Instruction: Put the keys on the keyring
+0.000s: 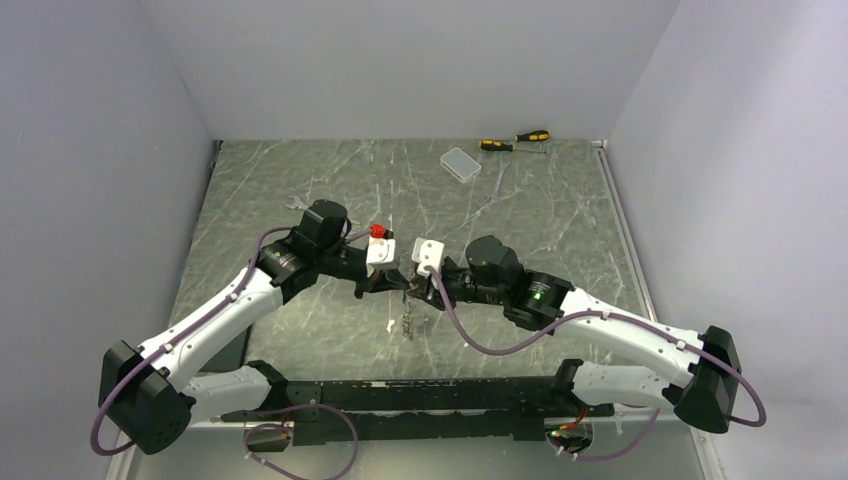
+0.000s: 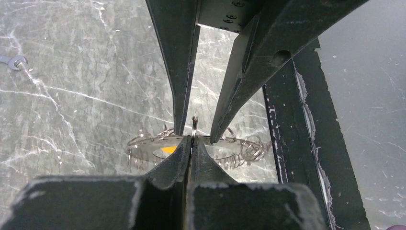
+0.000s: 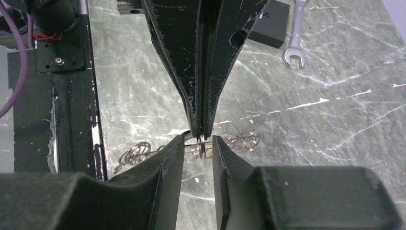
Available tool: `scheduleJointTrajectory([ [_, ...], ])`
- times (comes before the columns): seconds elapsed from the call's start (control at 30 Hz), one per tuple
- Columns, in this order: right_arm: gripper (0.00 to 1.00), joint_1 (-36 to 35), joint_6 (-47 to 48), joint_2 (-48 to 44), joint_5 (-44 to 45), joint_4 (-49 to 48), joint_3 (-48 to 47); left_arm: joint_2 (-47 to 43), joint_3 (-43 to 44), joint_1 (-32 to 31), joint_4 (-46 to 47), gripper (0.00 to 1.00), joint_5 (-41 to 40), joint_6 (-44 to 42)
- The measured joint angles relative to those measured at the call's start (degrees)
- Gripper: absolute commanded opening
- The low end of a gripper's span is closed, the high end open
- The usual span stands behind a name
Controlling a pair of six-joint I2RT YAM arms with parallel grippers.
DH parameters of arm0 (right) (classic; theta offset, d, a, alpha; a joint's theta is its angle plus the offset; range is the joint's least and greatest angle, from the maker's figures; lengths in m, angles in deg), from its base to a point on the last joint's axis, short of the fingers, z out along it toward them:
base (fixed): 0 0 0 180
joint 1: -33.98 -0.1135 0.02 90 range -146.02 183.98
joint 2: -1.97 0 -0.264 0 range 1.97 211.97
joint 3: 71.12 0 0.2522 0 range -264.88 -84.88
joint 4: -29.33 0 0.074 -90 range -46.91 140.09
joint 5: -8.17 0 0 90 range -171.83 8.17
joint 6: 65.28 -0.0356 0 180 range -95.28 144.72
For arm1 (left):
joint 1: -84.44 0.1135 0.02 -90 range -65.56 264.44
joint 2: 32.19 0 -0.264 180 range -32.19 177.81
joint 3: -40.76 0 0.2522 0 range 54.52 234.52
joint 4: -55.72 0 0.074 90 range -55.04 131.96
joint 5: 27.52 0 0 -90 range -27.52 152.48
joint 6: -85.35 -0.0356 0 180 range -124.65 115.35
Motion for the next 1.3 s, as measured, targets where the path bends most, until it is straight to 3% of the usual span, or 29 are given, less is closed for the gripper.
scheduleJointTrajectory([
  [0.2,0.20,0.00,0.02,0.31,-0.35,-0.09,-0.46,0.00,0.00,-0.35,-0.11,0.00,-0.87,-0.24],
  [0.33,0.00,0.00,0.04,0.55,-0.44,0.11,-0.55,0.00,0.00,-0.55,-0.74,0.00,-1.55,-0.70],
  [0.63,0.00,-0.07,0.26,1.27,-1.20,0.70,-0.76,0.09,0.00,-0.87,-2.25,0.00,-2.45,-1.55],
  [0.7,0.00,-0.04,0.42,1.09,-1.20,0.68,-0.70,0.09,0.00,-0.92,-2.14,0.04,-2.40,-1.53],
  [0.9,0.00,-0.13,0.44,-2.78,-1.20,-2.89,3.23,-0.11,0.00,-1.16,-0.81,0.39,-2.14,-1.27],
  [1.0,0.00,-0.26,0.42,-4.92,-1.18,-4.61,4.59,-0.94,0.00,-1.11,0.24,0.47,-2.21,-1.01],
  [1.17,0.00,-0.26,0.42,-6.19,-1.18,-5.99,4.83,-3.34,-0.09,-0.98,2.27,0.49,-2.32,0.02],
  [1.3,0.00,-0.26,0.20,-6.86,-1.22,-7.10,5.33,-4.31,-0.26,-0.59,3.82,0.43,-2.14,0.72],
])
